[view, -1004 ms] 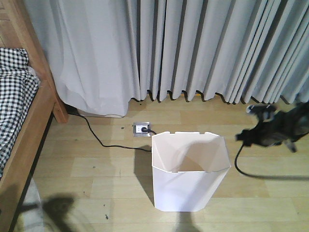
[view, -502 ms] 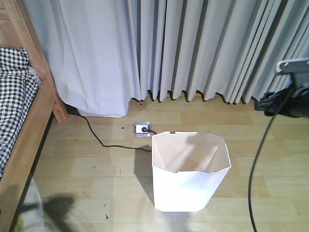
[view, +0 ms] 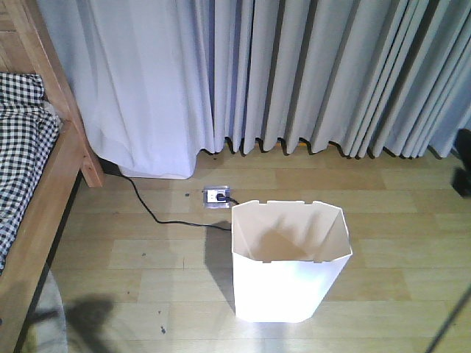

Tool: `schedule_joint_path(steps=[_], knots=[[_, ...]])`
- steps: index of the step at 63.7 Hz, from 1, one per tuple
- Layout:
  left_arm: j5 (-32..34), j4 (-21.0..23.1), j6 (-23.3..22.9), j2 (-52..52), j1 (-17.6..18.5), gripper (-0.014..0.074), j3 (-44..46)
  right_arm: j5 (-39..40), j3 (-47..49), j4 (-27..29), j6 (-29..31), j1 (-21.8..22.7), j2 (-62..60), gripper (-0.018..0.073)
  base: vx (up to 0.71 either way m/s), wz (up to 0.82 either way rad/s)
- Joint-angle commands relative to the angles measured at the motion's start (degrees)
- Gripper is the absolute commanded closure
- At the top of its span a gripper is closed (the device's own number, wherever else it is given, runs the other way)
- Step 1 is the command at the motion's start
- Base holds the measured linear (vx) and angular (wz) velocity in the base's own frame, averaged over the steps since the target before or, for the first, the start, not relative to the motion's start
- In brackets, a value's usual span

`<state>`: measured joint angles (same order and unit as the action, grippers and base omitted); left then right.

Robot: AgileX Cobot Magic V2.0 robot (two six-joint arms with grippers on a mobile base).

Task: Move trash bin to bedside with robot

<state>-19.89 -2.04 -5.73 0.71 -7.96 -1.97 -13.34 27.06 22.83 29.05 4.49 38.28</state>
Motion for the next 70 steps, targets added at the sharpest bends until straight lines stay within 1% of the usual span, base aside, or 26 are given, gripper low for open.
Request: schedule_joint_path(steps=[1,4,7,20,30,41,44,47,51,54,56,58,70], knots=[[3.8,0.1,-0.2,0.8,0.2,0.0603,-0.2,0.5,-0.3,3.7,0.3,-0.1,-7.9,0.0041,0.0,0.0],[3.8,0.1,-0.2,0.8,0.2,0.0603,-0.2,-1.0,-1.4,6.1,0.3,-0.1,-12.5,0.0041,0.0,0.0],[3.8,0.1,-0.2,0.8,0.2,0.0603,-0.2,-2.2,-2.4,7.3,0.4,-0.1,-16.3,0.0041,0.0,0.0],[3.8,0.1,-0.2,0.8,0.2,0.0603,-0.2,-5.9,-6.4,7.5,0.4,-0.1,-30.4,0.0041,0.0,0.0],[3.8,0.1,-0.2,0.8,0.2,0.0603,-0.2,-10.1,-6.6,7.6,0.4,-0.1,-34.4,0.0041,0.0,0.0],[3.8,0.1,-0.2,0.8,0.2,0.0603,-0.2,-9.5,-7.1,7.6,0.4,-0.1,-34.4,0.005,0.0,0.0],[3.8,0.1,-0.2,0.8,0.2,0.0603,-0.2,-9.5,-7.1,7.4,0.4,-0.1,-34.4,0.0082,0.0,0.0],[3.8,0.1,-0.2,0.8,0.2,0.0603,-0.2,-9.1,-7.1,7.2,0.4,-0.1,-34.4,0.0156,0.0,0.0],[3.8,0.1,-0.2,0.8,0.2,0.0603,-0.2,-8.8,-7.1,7.0,0.5,-0.1,-34.4,0.0293,0.0,0.0],[3.8,0.1,-0.2,0.8,0.2,0.0603,-0.2,-8.5,-7.1,7.1,0.4,-0.1,-34.4,0.0419,0.0,0.0],[3.8,0.1,-0.2,0.8,0.2,0.0603,-0.2,-8.5,-7.1,7.3,0.4,-0.1,-34.4,0.0482,0.0,0.0],[3.8,0.1,-0.2,0.8,0.2,0.0603,-0.2,-8.5,-7.1,7.5,0.4,-0.1,-34.4,0.0572,0.0,0.0],[3.8,0.1,-0.2,0.8,0.2,0.0603,-0.2,-8.8,-7.1,7.9,0.3,-0.1,-34.4,0.0569,0.0,0.0]])
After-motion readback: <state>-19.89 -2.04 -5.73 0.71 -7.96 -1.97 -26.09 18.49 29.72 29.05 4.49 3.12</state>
